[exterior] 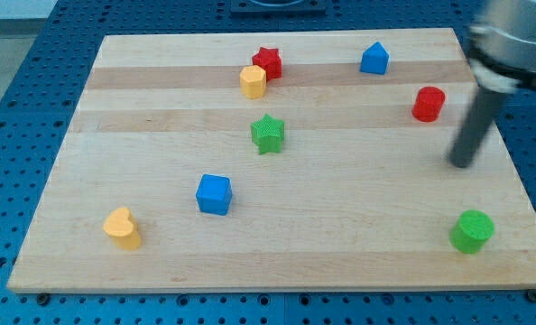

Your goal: Move the green circle towards the green star

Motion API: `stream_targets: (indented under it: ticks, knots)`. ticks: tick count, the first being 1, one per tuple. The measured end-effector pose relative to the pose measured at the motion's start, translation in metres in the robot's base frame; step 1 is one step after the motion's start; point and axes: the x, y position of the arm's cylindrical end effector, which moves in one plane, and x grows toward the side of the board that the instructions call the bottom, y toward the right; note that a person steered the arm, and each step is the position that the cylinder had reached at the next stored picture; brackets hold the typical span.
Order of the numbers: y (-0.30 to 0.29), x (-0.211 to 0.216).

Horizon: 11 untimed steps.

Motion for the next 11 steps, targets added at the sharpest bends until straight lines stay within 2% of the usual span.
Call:
stream_targets:
  ticks: [1, 2, 3, 5, 6, 8, 9, 10, 11]
  knots:
    - [0.059, 0.075]
    - [0.046, 0.118]
    - [-0.015, 0.116]
    - [-0.118, 0.065]
    - [-0.125, 0.077]
    - [-0.19, 0.008]
    - [-0.192, 0.024]
    - [-0.208, 0.022]
    - [-0.217, -0.008]
